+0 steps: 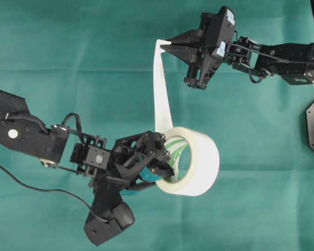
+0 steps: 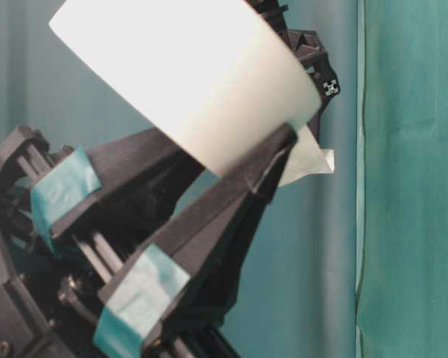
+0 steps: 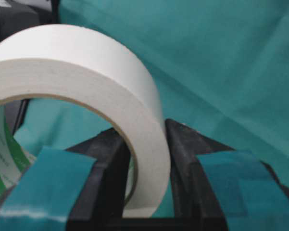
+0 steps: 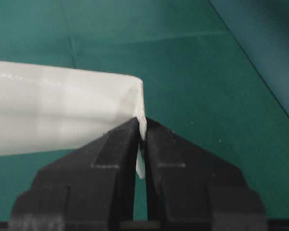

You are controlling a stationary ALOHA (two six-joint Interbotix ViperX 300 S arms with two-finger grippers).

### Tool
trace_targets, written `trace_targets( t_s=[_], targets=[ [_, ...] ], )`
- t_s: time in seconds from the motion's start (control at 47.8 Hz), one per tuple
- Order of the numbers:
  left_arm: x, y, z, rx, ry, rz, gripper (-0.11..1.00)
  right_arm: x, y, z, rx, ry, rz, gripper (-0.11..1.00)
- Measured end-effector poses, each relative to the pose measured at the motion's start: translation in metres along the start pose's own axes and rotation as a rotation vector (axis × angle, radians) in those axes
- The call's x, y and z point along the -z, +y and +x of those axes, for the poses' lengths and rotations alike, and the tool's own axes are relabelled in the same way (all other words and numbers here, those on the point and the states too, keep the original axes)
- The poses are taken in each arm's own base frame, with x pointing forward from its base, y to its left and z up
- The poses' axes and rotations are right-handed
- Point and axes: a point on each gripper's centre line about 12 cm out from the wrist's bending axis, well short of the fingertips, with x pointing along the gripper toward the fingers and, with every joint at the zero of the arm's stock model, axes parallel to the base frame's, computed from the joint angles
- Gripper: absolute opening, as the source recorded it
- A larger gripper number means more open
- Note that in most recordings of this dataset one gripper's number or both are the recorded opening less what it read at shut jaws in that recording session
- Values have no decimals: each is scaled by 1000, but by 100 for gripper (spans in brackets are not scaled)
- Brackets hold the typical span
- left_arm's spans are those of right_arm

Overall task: Peel off the duct tape with your right arm.
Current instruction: 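Pull the tape end away from the roll with the right gripper, then rotate the roll with the left gripper while right gripper keeps pulling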

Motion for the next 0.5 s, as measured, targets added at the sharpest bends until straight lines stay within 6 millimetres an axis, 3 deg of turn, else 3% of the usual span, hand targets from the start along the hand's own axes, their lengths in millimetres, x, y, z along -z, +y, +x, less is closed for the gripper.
trace_targets(
  t_s=[0.502],
  targets=[
    [-5, 9, -9, -73, -43, 44, 20, 2, 0, 0, 0, 18, -1, -9]
  ],
)
